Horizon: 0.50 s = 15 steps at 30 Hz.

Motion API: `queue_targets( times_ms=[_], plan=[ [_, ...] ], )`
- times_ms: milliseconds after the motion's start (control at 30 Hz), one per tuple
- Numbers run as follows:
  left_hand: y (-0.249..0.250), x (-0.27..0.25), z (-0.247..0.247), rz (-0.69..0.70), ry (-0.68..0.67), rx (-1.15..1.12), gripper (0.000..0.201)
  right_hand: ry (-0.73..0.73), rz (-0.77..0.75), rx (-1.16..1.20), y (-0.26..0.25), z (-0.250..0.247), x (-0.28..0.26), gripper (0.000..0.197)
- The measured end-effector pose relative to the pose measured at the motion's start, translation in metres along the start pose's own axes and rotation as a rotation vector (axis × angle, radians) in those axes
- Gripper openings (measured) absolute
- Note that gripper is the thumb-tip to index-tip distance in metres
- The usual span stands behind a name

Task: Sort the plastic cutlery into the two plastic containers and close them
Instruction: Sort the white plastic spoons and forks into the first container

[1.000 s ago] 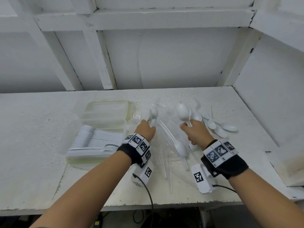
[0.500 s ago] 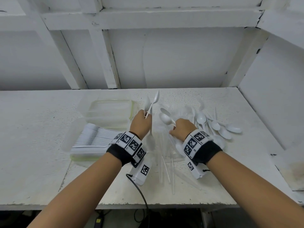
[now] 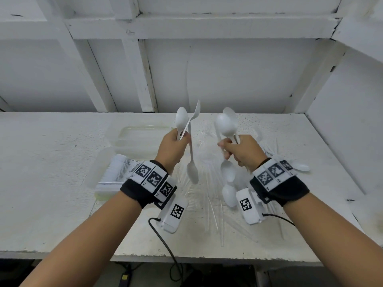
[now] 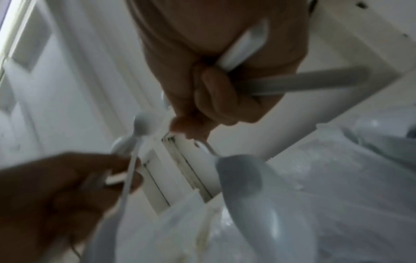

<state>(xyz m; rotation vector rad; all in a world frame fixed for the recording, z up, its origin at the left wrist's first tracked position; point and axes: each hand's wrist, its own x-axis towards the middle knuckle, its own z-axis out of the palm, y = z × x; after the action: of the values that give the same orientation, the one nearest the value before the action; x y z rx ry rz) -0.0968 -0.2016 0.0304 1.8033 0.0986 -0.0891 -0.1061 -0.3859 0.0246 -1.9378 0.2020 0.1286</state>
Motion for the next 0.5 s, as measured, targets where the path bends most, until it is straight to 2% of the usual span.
queue_targets(
  times_ms=[100, 200, 267, 400, 500],
  plan=[
    [0.006, -0.004, -0.005, -0.013, -0.062, -0.097, 0.017, -0.064, 0.071, 0.307, -0.014, -0.006, -0.007, 0.018],
    [0.010, -0.009, -0.007, -0.014, -0.092, -0.171, 0.014, -0.091, 0.137, 0.476, -0.020, -0.004, -0.010, 0.025],
    [0.010, -0.010, -0.006, -0.017, -0.105, -0.209, 0.011, -0.098, 0.138, 0.484, -0.020, 0.000, -0.013, 0.026],
    [0.006, -0.013, -0.007, -0.053, -0.147, -0.281, 0.014, -0.130, 0.123, 0.395, -0.014, 0.011, -0.017, 0.013],
    [0.006, -0.015, -0.009, -0.050, -0.160, -0.225, 0.014, -0.124, 0.112, 0.337, -0.011, 0.018, -0.021, 0.011]
  ],
)
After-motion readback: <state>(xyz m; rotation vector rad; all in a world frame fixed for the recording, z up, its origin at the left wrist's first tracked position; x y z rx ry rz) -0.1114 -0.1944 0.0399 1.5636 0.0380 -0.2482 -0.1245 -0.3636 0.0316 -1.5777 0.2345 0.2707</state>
